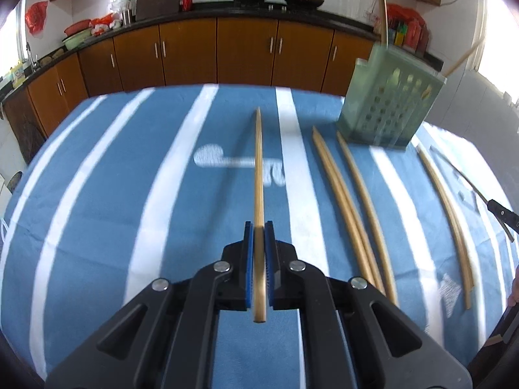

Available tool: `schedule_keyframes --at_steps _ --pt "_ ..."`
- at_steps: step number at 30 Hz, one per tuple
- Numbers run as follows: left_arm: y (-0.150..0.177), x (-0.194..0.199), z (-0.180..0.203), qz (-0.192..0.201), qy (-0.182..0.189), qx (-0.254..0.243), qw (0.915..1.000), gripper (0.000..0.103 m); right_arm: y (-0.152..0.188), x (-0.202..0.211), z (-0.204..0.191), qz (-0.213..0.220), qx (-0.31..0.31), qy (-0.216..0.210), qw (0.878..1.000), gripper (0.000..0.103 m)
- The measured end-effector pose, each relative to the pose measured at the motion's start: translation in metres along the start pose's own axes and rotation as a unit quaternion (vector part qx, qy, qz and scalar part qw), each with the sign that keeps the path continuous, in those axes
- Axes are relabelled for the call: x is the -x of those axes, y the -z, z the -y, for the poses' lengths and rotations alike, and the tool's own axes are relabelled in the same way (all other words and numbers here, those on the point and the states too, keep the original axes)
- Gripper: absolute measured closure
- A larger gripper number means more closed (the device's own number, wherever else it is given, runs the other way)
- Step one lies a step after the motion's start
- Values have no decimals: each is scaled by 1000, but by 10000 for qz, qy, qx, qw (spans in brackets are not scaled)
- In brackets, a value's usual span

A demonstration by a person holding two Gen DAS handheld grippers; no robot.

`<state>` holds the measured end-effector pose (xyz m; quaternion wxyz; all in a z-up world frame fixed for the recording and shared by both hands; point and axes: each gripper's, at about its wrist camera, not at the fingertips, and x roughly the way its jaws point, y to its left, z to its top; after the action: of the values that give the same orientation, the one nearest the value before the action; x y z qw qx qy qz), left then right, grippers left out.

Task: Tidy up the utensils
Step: 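Lift both held chopsticks upright toward the green holder, then insert both chopsticks into the green holder and open both tools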

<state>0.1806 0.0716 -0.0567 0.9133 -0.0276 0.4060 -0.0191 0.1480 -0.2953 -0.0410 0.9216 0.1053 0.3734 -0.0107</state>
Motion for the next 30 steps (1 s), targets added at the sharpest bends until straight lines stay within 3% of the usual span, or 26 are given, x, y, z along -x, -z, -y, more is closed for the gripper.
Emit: schedule_keyframes --at_steps 8,15,27,30 --pt "-30 37 -5 707 77 208 9972 95 -22 26 7 517 -136 -77 9985 96" --pt "-53 71 -13 1358 293 593 9885 95 -35 44 9 875 -177 -160 9959 96" --pt "-78 96 -8 1677 419 540 9835 96 -52 59 -2 1110 -58 -298 9934 96" --pt "-90 111 -2 1760 554 430 9819 96 -68 71 -7 1179 -53 -498 9918 96"
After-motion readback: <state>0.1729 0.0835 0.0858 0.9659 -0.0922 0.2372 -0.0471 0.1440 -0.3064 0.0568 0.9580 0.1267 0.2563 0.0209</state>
